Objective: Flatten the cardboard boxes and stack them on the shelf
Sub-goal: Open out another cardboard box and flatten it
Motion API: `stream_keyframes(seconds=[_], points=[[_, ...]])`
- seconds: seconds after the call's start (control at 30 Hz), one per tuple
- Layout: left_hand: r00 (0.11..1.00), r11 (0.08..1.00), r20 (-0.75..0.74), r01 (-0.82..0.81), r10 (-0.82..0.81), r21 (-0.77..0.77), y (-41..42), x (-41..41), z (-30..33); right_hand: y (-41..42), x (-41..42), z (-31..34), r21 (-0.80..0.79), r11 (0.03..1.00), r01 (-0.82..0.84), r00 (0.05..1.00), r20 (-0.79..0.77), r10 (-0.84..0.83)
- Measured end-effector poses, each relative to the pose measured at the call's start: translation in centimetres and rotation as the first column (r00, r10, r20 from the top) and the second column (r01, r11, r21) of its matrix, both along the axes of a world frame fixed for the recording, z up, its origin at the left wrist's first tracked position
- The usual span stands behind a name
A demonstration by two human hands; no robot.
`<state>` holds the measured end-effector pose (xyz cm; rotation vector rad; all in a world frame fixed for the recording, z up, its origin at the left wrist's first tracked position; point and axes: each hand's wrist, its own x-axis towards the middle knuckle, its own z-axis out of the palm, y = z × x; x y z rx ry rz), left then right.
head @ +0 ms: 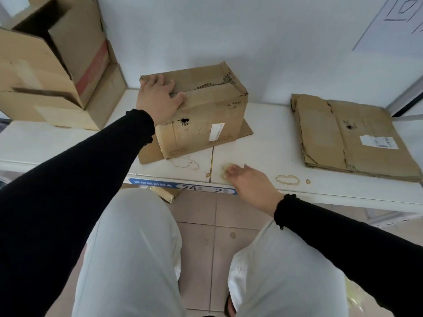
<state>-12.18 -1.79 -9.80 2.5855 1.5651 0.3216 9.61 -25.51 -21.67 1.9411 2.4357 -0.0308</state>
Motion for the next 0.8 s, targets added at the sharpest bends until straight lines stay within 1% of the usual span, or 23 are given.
stream_keyframes(seconds=[0.07, 0.13, 0.17, 0.2, 0.23, 0.27, 0.3, 0.33, 0.37, 0.4, 0.43, 0.47, 0.5, 0.53, 0.57, 0.63, 0.7, 0.73, 0.77, 0.8], points=[[1.000, 1.000, 0.014, -0.001, 0.001, -0.009, 0.0, 0.0, 0.0, -0.6, -0.2, 0.2, -0.145, 0.989, -0.007, 0.984, 0.172, 0.032], [1.000, 1.000, 0.012, 0.000, 0.001, -0.015, -0.1, 0.0, 0.1, -0.4, -0.6, 0.4, -0.200, 0.980, -0.011, 0.958, 0.278, 0.068], [1.000, 1.000, 0.009, -0.003, 0.003, -0.014, -0.2, -0.1, 0.2, -0.2, -0.9, 0.8, -0.205, 0.979, -0.014, 0.953, 0.293, 0.075], [1.000, 1.000, 0.009, -0.006, 0.006, -0.020, -0.4, -0.1, 0.4, 0.2, -1.1, 1.4, -0.222, 0.975, 0.029, 0.975, 0.222, 0.021], [1.000, 1.000, 0.016, -0.003, 0.003, -0.027, -0.5, -0.1, 0.6, 0.6, -1.1, 2.4, -0.284, 0.953, 0.107, 0.994, 0.050, -0.097], [1.000, 0.999, 0.028, -0.005, 0.006, -0.043, -0.7, -0.1, 0.8, 0.8, -0.8, 4.1, -0.386, 0.903, 0.190, 0.945, -0.176, -0.275], [0.999, 0.998, 0.039, -0.005, 0.008, -0.059, -0.9, -0.1, 1.0, 1.1, -0.3, 5.6, -0.533, 0.815, 0.225, 0.797, -0.380, -0.469], [0.999, 0.997, 0.054, -0.006, 0.010, -0.082, -1.0, -0.2, 1.3, 1.5, 0.3, 6.9, -0.656, 0.729, 0.193, 0.593, -0.514, -0.620], [0.998, 0.994, 0.062, -0.001, 0.008, -0.105, -1.1, -0.2, 1.6, 2.0, 0.9, 7.9, -0.695, 0.703, 0.151, 0.415, -0.601, -0.683], [0.996, 0.990, 0.086, 0.008, 0.004, -0.140, -1.1, -0.3, 2.0, 2.5, 1.6, 8.7, -0.669, 0.723, 0.171, 0.287, -0.668, -0.686], [0.993, 0.984, 0.122, 0.019, 0.003, -0.178, -0.9, -0.5, 2.5, 3.3, 2.2, 9.2, -0.595, 0.761, 0.259, 0.192, -0.740, -0.644], [0.987, 0.977, 0.159, 0.028, 0.006, -0.209, -0.7, -0.7, 2.9, 4.5, 2.8, 10.0, -0.486, 0.786, 0.383, 0.127, -0.815, -0.566], [0.983, 0.975, 0.185, 0.031, 0.011, -0.219, -0.3, -1.0, 3.3, 5.8, 3.0, 11.2, -0.373, 0.783, 0.498, 0.100, -0.872, -0.479], [0.982, 0.976, 0.191, 0.028, 0.014, -0.215, 0.1, -1.3, 3.7, 7.3, 3.1, 12.4, -0.278, 0.764, 0.581, 0.101, -0.908, -0.407], [0.982, 0.976, 0.186, 0.021, 0.020, -0.215, 0.6, -1.7, 4.1, 8.7, 3.0, 13.7, -0.205, 0.753, 0.626, 0.119, -0.929, -0.351], [0.977, 0.962, 0.209, 0.019, 0.039, -0.272, 1.9, -2.3, 4.5, 11.2, 2.4, 16.2, -0.114, 0.761, 0.638, 0.214, -0.924, -0.317], [0.956, 0.924, 0.285, 0.041, 0.075, -0.381, 3.1, -3.0, 4.7, 13.7, 1.3, 17.2, -0.090, 0.797, 0.597, 0.349, -0.865, -0.359], [0.949, 0.908, 0.307, 0.060, 0.077, -0.414, 3.6, -3.3, 4.7, 14.8, 0.7, 17.1, -0.105, 0.821, 0.562, 0.408, -0.828, -0.385], [0.953, 0.901, 0.298, 0.081, 0.055, -0.425, 4.0, -3.5, 4.6, 15.7, 0.2, 16.9, -0.126, 0.837, 0.533, 0.449, -0.796, -0.406], [0.962, 0.901, 0.271, 0.096, 0.025, -0.422, 4.2, -3.5, 4.6, 16.2, -0.2, 16.6, -0.154, 0.841, 0.518, 0.469, -0.771, -0.430]])
